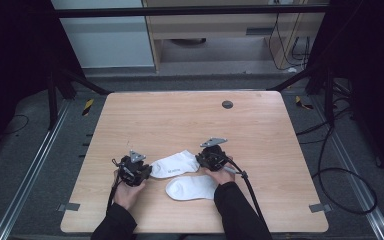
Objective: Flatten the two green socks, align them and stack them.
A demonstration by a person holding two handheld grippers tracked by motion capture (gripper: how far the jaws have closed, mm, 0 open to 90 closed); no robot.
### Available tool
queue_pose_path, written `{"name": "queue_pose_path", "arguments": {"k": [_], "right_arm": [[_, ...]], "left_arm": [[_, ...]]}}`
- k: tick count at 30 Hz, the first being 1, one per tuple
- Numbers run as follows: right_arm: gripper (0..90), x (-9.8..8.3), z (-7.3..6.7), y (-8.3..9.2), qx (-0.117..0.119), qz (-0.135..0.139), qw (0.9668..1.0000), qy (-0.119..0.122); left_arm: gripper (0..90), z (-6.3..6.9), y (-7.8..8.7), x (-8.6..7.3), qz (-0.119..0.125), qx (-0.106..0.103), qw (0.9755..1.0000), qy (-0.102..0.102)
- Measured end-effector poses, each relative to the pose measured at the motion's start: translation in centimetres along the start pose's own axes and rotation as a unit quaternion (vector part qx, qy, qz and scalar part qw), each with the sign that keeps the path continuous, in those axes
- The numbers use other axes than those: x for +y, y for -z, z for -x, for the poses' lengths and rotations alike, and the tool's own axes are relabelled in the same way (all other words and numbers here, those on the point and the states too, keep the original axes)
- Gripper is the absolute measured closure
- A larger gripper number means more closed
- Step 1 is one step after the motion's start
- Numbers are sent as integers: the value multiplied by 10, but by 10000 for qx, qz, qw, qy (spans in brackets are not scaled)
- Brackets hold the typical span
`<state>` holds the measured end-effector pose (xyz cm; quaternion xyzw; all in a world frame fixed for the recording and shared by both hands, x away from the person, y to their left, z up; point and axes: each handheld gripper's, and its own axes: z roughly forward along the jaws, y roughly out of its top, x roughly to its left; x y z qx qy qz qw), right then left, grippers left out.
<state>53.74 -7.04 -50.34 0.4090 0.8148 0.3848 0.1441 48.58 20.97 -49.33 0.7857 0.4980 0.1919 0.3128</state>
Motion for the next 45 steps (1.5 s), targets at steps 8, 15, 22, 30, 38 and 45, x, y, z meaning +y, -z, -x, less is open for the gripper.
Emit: {"name": "queue_pose_path", "arguments": {"k": [8,15,22,30,38,45], "right_arm": [[879,1,-2,7,149,174,9997,-13],[879,9,-1,41,266,523,9983,39],[878,4,-1,78,327,682,9971,118],[877,-25,-11,108,391,625,9971,169],[877,-46,-16,118,428,464,9978,179],[876,-55,-16,119,431,360,9983,160]], "left_arm": [[896,5,2,3,112,-78,9999,3],[896,20,27,11,617,-365,9973,-132],[896,36,45,12,752,-658,9946,-281],[896,53,49,4,631,-872,9931,-467],[896,60,46,-3,411,-945,9932,-538],[895,66,38,-7,222,-975,9930,-637]]}}
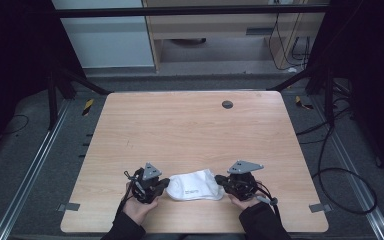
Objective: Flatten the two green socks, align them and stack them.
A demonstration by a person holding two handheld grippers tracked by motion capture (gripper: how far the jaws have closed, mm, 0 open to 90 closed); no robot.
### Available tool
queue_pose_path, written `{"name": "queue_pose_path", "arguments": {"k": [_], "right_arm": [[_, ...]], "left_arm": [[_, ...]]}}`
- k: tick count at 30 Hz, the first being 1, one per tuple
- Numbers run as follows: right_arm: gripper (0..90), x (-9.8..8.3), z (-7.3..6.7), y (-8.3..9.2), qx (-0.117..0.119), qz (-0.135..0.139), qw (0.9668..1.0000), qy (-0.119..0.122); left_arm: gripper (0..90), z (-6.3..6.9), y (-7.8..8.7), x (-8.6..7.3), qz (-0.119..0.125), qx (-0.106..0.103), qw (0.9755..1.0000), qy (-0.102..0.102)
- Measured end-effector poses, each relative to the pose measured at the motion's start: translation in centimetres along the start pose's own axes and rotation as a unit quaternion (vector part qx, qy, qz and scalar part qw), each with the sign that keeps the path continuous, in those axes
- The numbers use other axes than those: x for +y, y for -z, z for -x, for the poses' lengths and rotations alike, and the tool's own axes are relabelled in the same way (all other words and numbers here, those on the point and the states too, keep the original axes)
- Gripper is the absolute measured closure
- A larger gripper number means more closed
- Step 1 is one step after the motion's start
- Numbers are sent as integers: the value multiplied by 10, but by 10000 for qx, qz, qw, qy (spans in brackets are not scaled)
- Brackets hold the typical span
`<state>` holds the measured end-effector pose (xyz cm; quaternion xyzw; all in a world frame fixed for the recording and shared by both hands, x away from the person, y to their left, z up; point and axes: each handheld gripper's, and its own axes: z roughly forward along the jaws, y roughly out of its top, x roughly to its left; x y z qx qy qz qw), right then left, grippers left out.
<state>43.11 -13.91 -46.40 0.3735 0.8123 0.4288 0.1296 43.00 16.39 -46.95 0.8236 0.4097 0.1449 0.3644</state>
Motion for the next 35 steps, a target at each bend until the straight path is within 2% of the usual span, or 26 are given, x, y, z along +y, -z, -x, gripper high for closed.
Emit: {"name": "queue_pose_path", "arguments": {"k": [8,11,12,13,14,15,19,22,23,24,27,28,30,31,33,35], "right_arm": [[870,-5,1,0,-27,-144,9999,-45],[847,-8,2,-2,-130,-261,9996,-3],[780,-11,3,-4,-193,-296,9994,17],[780,-11,3,-4,-193,-296,9994,17],[733,-12,4,-4,-277,-331,9991,35],[733,-12,4,-4,-277,-331,9991,35],[661,-12,6,-3,-369,-193,9991,11],[529,-11,13,0,-492,65,9987,-142],[529,-11,13,0,-492,65,9987,-142],[448,-11,19,2,-576,253,9977,-263],[382,-12,32,9,-766,531,9948,-402],[382,-12,32,9,-766,531,9948,-402],[312,-14,46,16,-979,738,9907,-589],[312,-14,46,16,-979,738,9907,-589],[277,-18,60,23,-1172,830,9868,-745],[271,-20,64,24,-1234,858,9855,-782]], "left_arm": [[888,0,-12,-4,-213,61,9997,-58],[837,0,-13,-5,-182,89,9998,-60],[767,-1,-13,-5,-126,120,9998,-95],[725,-1,-13,-5,-126,120,9998,-95],[686,-2,-13,-5,-75,141,9998,-100],[686,-2,-12,-5,-34,161,9998,-99],[568,-5,-8,-4,163,218,9996,-62],[477,-12,1,-2,409,300,9987,-8],[456,-12,1,-2,409,300,9987,-8],[435,-18,6,-1,597,307,9977,54],[399,-26,12,-2,740,340,9966,83],[399,-30,15,-3,827,348,9959,112],[363,-43,21,-5,937,435,9945,174],[353,-43,21,-5,937,435,9945,174],[339,-51,24,-7,952,514,9939,196],[336,-60,27,-10,945,633,9933,213]]}}
